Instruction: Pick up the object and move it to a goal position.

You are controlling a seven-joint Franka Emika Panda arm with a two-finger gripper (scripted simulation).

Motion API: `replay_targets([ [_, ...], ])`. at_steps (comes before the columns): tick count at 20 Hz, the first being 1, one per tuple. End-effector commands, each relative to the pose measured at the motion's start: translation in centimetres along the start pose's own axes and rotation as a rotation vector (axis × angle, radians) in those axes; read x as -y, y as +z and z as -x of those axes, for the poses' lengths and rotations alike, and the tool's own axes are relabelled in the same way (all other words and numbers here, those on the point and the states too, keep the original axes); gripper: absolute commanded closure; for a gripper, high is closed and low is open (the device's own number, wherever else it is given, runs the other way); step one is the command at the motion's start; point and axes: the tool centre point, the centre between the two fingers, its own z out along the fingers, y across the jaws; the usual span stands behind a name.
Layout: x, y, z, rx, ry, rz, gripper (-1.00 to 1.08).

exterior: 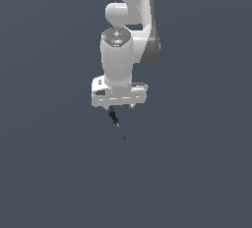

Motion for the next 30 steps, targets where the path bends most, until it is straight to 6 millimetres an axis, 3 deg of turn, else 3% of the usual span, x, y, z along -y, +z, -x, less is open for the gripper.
replay_targets([
  [1, -0.2, 1.1, 0.2, 0.002, -0.031, -0.001, -0.92],
  [16, -1.7, 9.8, 2.8, 0.011, -0.304, -0.015, -0.92],
  [22, -1.9, 11.4, 3.4, 0.011, -0.357, -0.020, -0.92],
  [30, -1.9, 11.9, 3.5, 0.012, -0.362, -0.021, -0.92],
])
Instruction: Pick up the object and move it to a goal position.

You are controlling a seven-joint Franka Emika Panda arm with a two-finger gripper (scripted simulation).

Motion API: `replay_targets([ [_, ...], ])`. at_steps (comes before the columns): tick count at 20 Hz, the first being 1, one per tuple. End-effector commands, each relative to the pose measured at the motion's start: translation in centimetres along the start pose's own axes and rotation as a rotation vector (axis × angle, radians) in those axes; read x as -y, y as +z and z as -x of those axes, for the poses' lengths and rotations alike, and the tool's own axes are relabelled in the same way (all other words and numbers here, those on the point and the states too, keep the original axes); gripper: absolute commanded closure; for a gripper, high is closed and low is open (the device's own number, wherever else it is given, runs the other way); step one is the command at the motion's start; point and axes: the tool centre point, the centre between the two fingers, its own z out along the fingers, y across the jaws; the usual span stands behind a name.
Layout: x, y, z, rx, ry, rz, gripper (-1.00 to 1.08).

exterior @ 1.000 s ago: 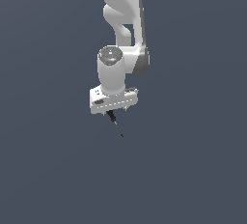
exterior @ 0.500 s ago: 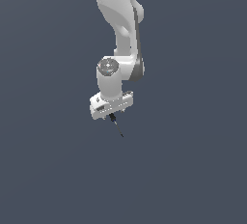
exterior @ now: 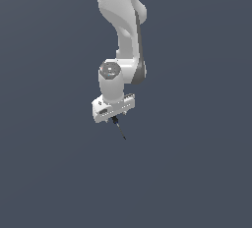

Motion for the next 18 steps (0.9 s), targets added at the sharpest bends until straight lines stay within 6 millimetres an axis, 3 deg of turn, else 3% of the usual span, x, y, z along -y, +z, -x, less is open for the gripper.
replay_targets([
  [1, 0.0, 0.4, 0.0, 0.000, -0.001, 0.000, -0.92],
  [9, 0.1, 4.0, 0.1, 0.000, -0.004, 0.000, -0.92],
  [15, 0.0, 5.0, 0.1, 0.000, -0.004, 0.000, -0.92],
  [16, 0.0, 5.0, 0.1, 0.000, -0.004, 0.000, 1.08],
  [18, 0.0, 5.0, 0.1, 0.000, -0.004, 0.000, 1.08],
])
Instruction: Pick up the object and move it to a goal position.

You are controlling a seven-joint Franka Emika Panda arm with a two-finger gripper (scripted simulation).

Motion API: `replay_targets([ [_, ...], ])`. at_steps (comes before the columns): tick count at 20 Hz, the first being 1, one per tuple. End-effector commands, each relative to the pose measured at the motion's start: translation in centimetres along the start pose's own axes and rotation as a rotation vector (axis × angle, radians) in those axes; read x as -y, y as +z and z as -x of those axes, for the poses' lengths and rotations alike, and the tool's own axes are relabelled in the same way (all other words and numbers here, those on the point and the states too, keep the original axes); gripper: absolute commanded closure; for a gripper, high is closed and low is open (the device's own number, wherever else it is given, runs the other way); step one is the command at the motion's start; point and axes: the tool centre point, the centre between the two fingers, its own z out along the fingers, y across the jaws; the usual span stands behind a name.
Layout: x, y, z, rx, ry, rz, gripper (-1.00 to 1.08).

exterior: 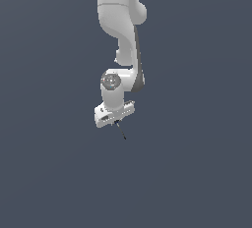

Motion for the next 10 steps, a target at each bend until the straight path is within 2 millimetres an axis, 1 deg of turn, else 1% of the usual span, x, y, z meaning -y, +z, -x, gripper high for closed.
replay_targets([
  [1, 0.00, 0.03, -0.03, -0.001, 0.000, 0.000, 1.08],
  [10, 0.06, -0.09, -0.02, -0.001, -0.001, 0.000, 1.08],
])
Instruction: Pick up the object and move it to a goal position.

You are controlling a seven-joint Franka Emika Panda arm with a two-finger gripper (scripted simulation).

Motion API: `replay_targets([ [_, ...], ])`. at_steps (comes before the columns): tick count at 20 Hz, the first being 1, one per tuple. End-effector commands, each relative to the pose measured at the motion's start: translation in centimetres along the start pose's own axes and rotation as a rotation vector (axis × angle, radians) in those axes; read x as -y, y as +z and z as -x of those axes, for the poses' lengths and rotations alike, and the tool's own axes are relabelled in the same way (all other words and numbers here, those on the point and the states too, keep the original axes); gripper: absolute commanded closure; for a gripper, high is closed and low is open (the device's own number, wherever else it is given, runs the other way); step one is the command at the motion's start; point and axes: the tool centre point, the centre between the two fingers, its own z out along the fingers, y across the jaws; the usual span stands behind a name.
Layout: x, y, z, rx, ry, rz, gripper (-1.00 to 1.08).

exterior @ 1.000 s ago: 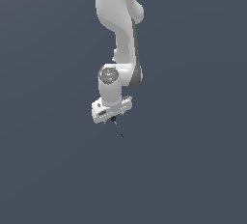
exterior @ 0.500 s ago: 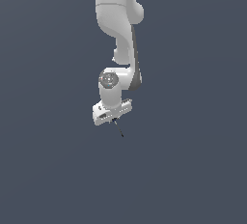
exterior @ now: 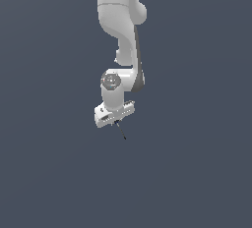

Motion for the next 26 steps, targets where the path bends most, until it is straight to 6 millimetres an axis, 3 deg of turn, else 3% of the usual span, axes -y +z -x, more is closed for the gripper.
replay_targets([
  [1, 0.1, -0.2, 0.0, 0.000, -0.001, 0.000, 1.08],
  [9, 1.0, -2.6, 0.5, 0.000, -0.001, 0.000, 1.08],
  [20, 3.6, -9.7, 1.7, 0.000, -0.001, 0.001, 1.08],
  [26, 4.5, -12.3, 2.0, 0.000, -0.001, 0.001, 1.08],
])
